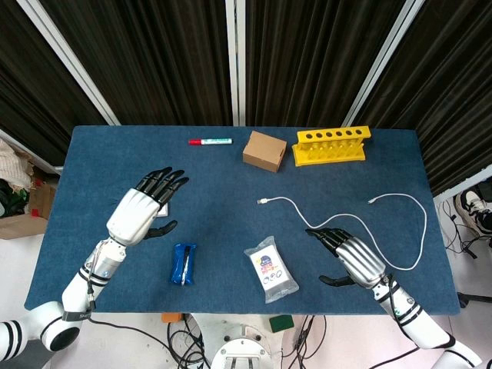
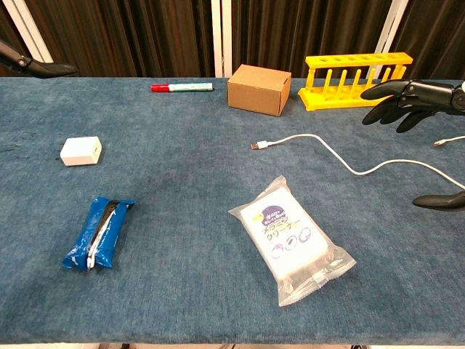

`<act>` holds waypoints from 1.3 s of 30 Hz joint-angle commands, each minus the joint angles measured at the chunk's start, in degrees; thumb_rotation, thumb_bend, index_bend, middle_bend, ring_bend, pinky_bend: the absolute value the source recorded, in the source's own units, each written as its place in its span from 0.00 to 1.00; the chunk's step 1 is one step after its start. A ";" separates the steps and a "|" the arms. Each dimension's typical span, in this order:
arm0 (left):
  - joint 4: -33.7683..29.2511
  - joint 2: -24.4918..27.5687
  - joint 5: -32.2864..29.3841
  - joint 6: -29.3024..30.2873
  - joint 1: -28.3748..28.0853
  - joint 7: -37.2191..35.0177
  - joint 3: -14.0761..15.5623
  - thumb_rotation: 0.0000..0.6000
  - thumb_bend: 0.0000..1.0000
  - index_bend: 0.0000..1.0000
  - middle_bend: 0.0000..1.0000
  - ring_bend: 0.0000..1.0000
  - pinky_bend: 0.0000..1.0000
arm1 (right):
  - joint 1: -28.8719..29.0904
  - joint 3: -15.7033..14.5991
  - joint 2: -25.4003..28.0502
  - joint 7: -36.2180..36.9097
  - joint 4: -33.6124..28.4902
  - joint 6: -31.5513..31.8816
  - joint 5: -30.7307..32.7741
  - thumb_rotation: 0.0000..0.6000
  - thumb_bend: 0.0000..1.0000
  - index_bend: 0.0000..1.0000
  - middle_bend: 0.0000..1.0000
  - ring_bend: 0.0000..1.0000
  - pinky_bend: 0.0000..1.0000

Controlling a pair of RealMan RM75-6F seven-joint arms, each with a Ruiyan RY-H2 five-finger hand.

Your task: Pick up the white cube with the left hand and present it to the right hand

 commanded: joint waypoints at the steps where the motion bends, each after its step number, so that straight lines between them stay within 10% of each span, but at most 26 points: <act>1: 0.73 -0.25 -0.49 -0.71 -0.37 -0.39 -0.20 1.00 0.18 0.12 0.09 0.07 0.17 | 0.21 0.23 -0.23 -0.01 0.20 -0.38 0.40 1.00 0.18 0.12 0.21 0.16 0.25; 10: 3.44 -1.02 -5.46 -3.72 -0.85 2.74 -0.92 1.00 0.18 0.20 0.14 0.11 0.21 | -0.36 0.26 1.15 -0.11 -0.02 0.58 0.76 1.00 0.18 0.12 0.21 0.17 0.25; 18: 5.22 -2.69 -15.35 -7.61 -1.22 15.89 -1.50 1.00 0.18 0.33 0.29 0.51 0.79 | -2.15 0.31 3.15 0.43 -0.77 4.03 0.48 1.00 0.18 0.12 0.21 0.17 0.25; 23: 8.55 -6.39 -20.91 -9.67 -1.95 21.20 -1.20 1.00 0.17 0.33 0.34 0.69 0.94 | -2.39 0.33 3.51 0.23 -1.14 4.33 0.16 1.00 0.18 0.12 0.21 0.17 0.25; 39: 19.40 -15.05 -34.92 -17.75 -2.56 14.31 -3.39 1.00 0.12 0.29 0.26 0.77 1.00 | -1.92 1.14 2.94 -1.21 -2.34 2.37 1.23 1.00 0.18 0.12 0.21 0.17 0.25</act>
